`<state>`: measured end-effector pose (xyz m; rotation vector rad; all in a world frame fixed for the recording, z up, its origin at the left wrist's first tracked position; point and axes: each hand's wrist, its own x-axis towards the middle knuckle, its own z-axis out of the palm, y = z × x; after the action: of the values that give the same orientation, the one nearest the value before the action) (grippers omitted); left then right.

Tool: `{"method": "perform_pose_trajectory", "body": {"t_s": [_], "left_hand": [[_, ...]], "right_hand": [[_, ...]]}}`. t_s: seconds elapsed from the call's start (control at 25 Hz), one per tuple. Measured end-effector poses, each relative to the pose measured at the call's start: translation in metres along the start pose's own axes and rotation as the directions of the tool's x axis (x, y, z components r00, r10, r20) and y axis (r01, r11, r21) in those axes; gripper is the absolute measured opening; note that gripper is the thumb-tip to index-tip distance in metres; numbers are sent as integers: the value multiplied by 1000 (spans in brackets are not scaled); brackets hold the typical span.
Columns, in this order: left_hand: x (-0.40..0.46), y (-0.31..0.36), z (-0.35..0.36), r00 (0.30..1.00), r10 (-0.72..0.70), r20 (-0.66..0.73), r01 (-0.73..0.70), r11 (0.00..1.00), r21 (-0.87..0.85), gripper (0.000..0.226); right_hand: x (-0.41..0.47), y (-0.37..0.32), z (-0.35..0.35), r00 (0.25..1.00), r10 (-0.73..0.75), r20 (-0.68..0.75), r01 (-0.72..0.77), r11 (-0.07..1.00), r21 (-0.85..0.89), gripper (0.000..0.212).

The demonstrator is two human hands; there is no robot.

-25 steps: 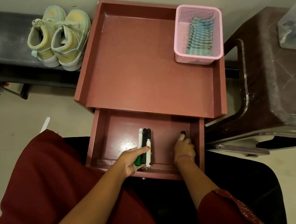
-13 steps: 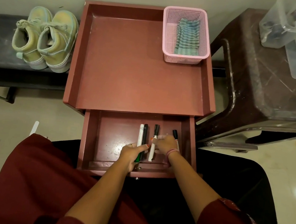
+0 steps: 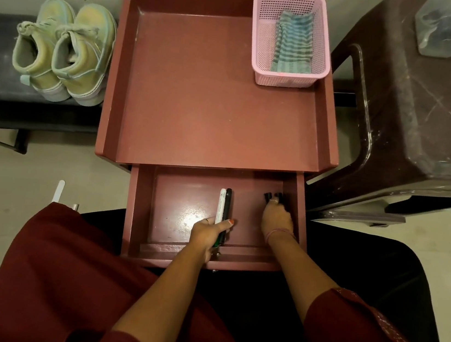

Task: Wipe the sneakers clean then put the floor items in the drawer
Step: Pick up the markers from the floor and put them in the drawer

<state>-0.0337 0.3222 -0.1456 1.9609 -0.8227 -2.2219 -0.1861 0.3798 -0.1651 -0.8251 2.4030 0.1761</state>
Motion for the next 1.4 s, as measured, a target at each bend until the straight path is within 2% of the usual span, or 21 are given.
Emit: {"method": "perform_pose_trajectory", "body": {"t_s": [0.04,0.08,0.12,0.16,0.2,0.28,0.44,0.6,0.64,0.72,0.76,0.84,1.0,1.12,1.16,1.2,1.24,1.28,1.32,1.4], "left_hand": [[0,0,0,1000,1,6,-1,1000,-1,23],[1,-1,1,1000,3,10,-3,1000,3,24],[0,0,2,1000,8,16,-8,1000,11,25],[0,0,2,1000,12,27,-12,1000,18,26],[0,1,3,999,13,43,-14,1000,19,27],[0,2,3,997,8,77,-9,1000,11,25],[0,1,2,997,-12,76,6,997,79,18],[5,-2,3,998,-26,65,21,997,75,8],[6,-2,3,999,-22,35,20,998,67,10],[9,-1,3,999,-7,-32,8,998,59,16],[11,-1,2,998,-6,-61,10,998,68,19],[12,0,3,995,-20,-94,29,995,99,21],[10,3,10,994,-49,-101,58,995,84,25],[8,3,10,999,-37,-38,42,988,147,26],[9,2,9,1000,-23,2,22,985,169,26],[9,1,9,999,-1,37,-6,983,181,25],[9,0,9,998,21,63,-32,983,180,22],[9,0,9,996,41,76,-53,984,169,20],[9,-1,10,995,54,81,-67,985,160,18],[8,-2,11,993,75,87,-90,979,185,13]], "right_hand": [[0,-5,-2,997,1,79,-16,982,186,35],[-2,-11,-7,981,-4,196,-83,897,435,38],[-5,-19,-13,942,-30,333,-198,753,627,41],[-11,-26,-21,899,-74,431,-296,622,725,39],[-14,-31,-24,873,-121,472,-336,553,763,33],[-16,-33,-22,884,-140,447,-316,526,790,26],[-13,-30,-8,881,-68,467,-382,480,790,17],[-9,-31,2,913,40,406,-368,508,779,11],[-6,-29,3,929,72,363,-339,557,758,17],[2,-17,6,965,112,236,-237,758,608,29],[4,-12,6,978,115,175,-188,854,486,26],[6,-5,6,986,128,104,-153,943,295,21],[6,-1,7,992,124,2,-123,980,159,45],[10,-2,11,994,75,-81,-65,991,113,30],[11,-5,11,998,49,-50,-39,981,189,26],[12,-10,9,999,43,23,-49,935,352,26],[10,-17,6,990,42,136,-111,825,555,32],[7,-25,1,965,31,261,-214,670,710,38],[3,-31,-2,933,11,360,-308,541,782,37],[-2,-36,-2,910,-21,414,-352,487,799,30]]}}
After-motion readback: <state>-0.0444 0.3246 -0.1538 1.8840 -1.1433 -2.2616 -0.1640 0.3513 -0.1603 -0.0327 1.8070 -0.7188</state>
